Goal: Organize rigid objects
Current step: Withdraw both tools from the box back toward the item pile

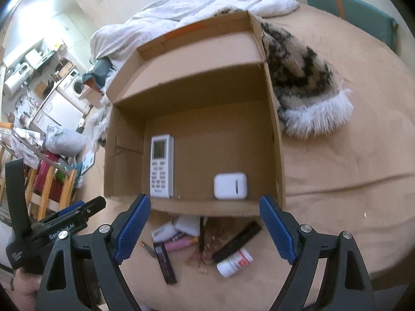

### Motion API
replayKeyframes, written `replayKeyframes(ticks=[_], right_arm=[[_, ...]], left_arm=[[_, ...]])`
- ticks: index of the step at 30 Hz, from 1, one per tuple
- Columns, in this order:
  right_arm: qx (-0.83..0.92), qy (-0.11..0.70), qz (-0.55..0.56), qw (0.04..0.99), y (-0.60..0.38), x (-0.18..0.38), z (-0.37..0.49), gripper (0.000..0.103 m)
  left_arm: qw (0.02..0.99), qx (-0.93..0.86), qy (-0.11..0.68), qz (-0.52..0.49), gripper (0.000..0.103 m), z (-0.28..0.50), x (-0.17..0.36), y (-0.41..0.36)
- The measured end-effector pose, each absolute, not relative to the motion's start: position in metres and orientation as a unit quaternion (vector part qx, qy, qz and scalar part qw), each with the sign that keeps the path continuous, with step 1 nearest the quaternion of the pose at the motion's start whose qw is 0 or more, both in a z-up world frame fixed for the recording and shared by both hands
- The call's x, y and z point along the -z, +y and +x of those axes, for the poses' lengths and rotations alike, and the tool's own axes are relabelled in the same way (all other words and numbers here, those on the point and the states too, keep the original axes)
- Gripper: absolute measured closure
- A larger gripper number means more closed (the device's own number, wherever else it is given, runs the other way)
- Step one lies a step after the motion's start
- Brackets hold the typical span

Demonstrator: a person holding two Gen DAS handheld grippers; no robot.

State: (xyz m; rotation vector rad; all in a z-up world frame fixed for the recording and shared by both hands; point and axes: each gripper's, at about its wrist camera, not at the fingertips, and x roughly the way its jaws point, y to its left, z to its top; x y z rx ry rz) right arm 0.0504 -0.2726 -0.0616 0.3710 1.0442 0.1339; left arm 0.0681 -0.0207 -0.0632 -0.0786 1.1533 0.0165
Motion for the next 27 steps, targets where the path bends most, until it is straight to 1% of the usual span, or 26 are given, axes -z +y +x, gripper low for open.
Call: replayKeyframes(ticks=[7, 15, 17, 19, 24, 27], right_arm=[[-0.051, 0.537, 0.185, 0.821, -0.284, 0.086, 0.041, 0.012], [-0.041, 0.590, 0.213, 0.777, -0.287, 0.117, 0.047, 0.012], [-0.041, 0.605, 0.207, 0.768, -0.285, 0.124, 0.049, 0.012], [-0.047, 0.624, 0.194, 0.756, -0.282, 0.133, 0.050, 0.012], [-0.047, 0.640, 0.192, 0.742, -0.285, 0.142, 0.046, 0.012], [-0.048, 0.638, 0.196, 0.743, -0.286, 0.140, 0.046, 0.012]], left_arm=[[0.824, -0.014, 0.564, -0.050, 0.037, 0.062, 0.082, -0.011], [0.769, 0.000, 0.637, -0.045, 0.037, 0.063, 0.130, -0.021], [0.752, 0.013, 0.659, -0.015, 0.038, 0.060, 0.142, -0.028], [0.743, 0.031, 0.668, 0.020, 0.042, 0.058, 0.149, -0.034], [0.726, 0.076, 0.680, 0.062, 0.043, 0.057, 0.159, -0.044], [0.716, 0.112, 0.677, 0.127, 0.043, 0.059, 0.161, -0.064]])
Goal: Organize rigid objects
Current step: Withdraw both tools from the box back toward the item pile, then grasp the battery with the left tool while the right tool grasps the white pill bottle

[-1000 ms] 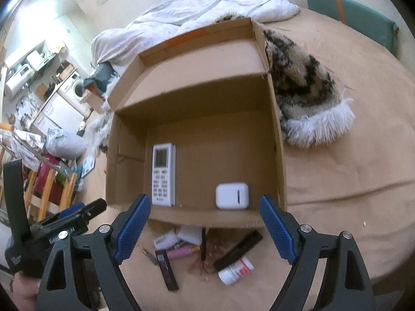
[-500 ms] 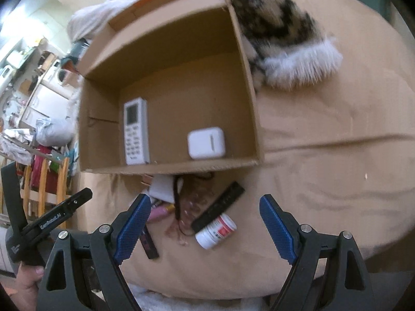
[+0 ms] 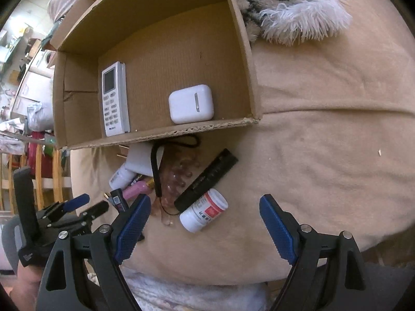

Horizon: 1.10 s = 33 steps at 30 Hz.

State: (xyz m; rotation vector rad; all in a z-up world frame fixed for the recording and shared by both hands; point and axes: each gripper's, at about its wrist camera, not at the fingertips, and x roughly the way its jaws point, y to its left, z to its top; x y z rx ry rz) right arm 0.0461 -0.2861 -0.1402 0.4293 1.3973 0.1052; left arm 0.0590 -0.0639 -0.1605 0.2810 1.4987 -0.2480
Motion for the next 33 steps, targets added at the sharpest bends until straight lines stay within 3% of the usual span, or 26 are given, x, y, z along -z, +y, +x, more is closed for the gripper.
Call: replayKeyframes(ticks=[5, 11, 13, 14, 15, 19, 24, 25, 26, 33], right_arm=[[-0.047, 0.638, 0.198, 0.743, -0.290, 0.139, 0.049, 0.012], [-0.036, 0.651, 0.172, 0.738, -0.293, 0.145, 0.052, 0.012], [-0.045, 0.667, 0.147, 0.729, -0.286, 0.152, 0.053, 0.012], [-0.054, 0.677, 0.128, 0.723, -0.281, 0.156, 0.053, 0.012], [-0.063, 0.683, 0.107, 0.719, -0.273, 0.160, 0.053, 0.012], [-0.098, 0.695, 0.025, 0.711, -0.240, 0.169, 0.054, 0.012], [-0.107, 0.696, -0.037, 0.709, -0.220, 0.176, 0.057, 0.026], [-0.105, 0.698, -0.041, 0.707, -0.219, 0.178, 0.058, 0.033], [-0.104, 0.699, -0.046, 0.706, -0.218, 0.180, 0.058, 0.046], [-0.105, 0.683, -0.042, 0.722, -0.218, 0.169, 0.058, 0.048]], left_arm=[[0.686, 0.174, 0.674, 0.212, 0.043, 0.065, 0.168, -0.092], [0.661, 0.203, 0.682, 0.238, 0.043, 0.065, 0.191, -0.114], [0.661, 0.203, 0.684, 0.232, 0.046, 0.067, 0.193, -0.116], [0.662, 0.204, 0.685, 0.227, 0.058, 0.069, 0.193, -0.117], [0.663, 0.204, 0.686, 0.221, 0.063, 0.071, 0.192, -0.117], [0.665, 0.198, 0.690, 0.206, 0.063, 0.077, 0.193, -0.115], [0.675, 0.182, 0.692, 0.179, 0.063, 0.074, 0.188, -0.096], [0.676, 0.180, 0.693, 0.175, 0.063, 0.076, 0.188, -0.095], [0.677, 0.176, 0.694, 0.171, 0.063, 0.078, 0.187, -0.092], [0.690, 0.149, 0.692, 0.152, 0.063, 0.096, 0.183, -0.072]])
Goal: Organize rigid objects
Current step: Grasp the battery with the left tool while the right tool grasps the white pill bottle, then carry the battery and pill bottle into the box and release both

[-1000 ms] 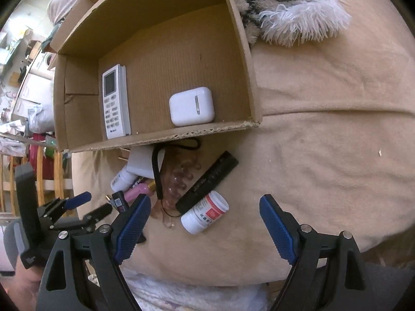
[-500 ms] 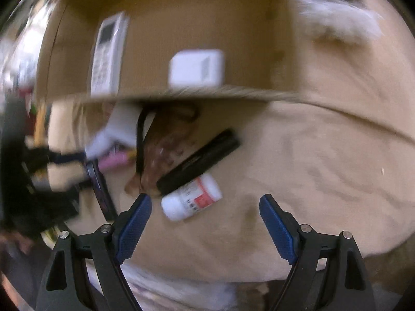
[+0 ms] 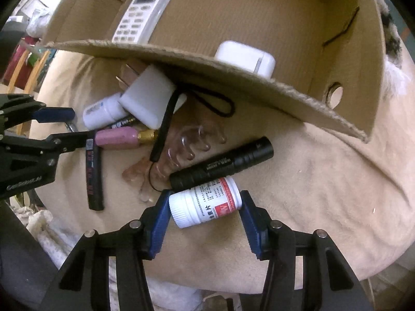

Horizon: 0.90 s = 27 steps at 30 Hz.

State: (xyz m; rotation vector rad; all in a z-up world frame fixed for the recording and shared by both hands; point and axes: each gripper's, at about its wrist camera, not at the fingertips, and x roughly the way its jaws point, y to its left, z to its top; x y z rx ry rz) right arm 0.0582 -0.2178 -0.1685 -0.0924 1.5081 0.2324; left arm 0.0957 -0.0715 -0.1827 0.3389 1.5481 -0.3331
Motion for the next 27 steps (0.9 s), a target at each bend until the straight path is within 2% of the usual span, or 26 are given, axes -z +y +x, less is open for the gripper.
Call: replayKeyframes(ticks=[13, 27], right_arm=[[-0.104, 0.638, 0.005, 0.763, -0.246, 0.126, 0.052, 0.048], [-0.101, 0.591, 0.029, 0.800, -0.252, 0.088, 0.030, 0.048]], left_arm=[[0.715, 0.120, 0.674, 0.138, 0.063, 0.107, 0.168, -0.060], [0.755, 0.065, 0.650, 0.067, 0.063, 0.089, 0.129, -0.016]])
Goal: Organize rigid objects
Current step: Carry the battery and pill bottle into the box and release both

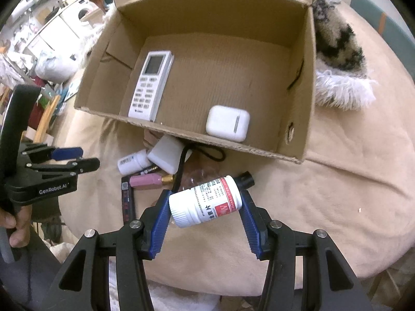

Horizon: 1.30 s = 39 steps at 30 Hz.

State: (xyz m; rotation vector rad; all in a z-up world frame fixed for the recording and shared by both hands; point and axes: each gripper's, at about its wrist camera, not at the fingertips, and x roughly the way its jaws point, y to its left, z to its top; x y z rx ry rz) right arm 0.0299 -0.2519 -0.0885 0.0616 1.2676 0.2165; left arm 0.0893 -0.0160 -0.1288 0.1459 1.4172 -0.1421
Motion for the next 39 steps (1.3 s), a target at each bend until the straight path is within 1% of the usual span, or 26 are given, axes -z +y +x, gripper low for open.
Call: replayKeyframes(ticks=[8, 10, 13, 16, 22, 26, 34, 39], right_arm=[[-0.099, 0.535, 0.054, 0.837, -0.255, 0.062, 0.029, 0.048], [-0.098, 0.516, 0.062, 0.849, -0.253, 0.056, 0.032, 0.048], [-0.091, 0.480, 0.068, 0.870, -0.251, 0.041, 0.035, 0.048], [-0.088, 0.449, 0.072, 0.886, -0.249, 0.028, 0.037, 0.048], [-0.089, 0.413, 0.075, 0.903, -0.243, 0.012, 0.048, 0.048], [-0.090, 0.403, 0.077, 0.908, -0.243, 0.007, 0.062, 0.048], [-0.084, 0.409, 0.076, 0.906, -0.249, 0.008, 0.107, 0.048], [-0.076, 0.431, 0.084, 0.895, -0.254, 0.023, 0.139, 0.048]], left_arm=[[0.798, 0.036, 0.601, 0.040, 0.063, 0.070, 0.081, -0.009], [0.806, 0.030, 0.590, 0.032, 0.063, 0.062, 0.073, -0.019], [0.821, 0.022, 0.570, 0.021, 0.063, 0.062, 0.065, -0.023], [0.838, 0.014, 0.545, 0.007, 0.063, 0.064, 0.044, -0.026], [0.863, 0.004, 0.505, -0.012, 0.063, 0.081, 0.027, -0.030], [0.872, 0.005, 0.489, -0.017, 0.063, 0.098, 0.021, -0.037], [0.893, 0.014, 0.451, -0.008, 0.063, 0.132, 0.006, -0.057], [0.894, 0.025, 0.448, 0.002, 0.063, 0.149, 0.017, -0.071]])
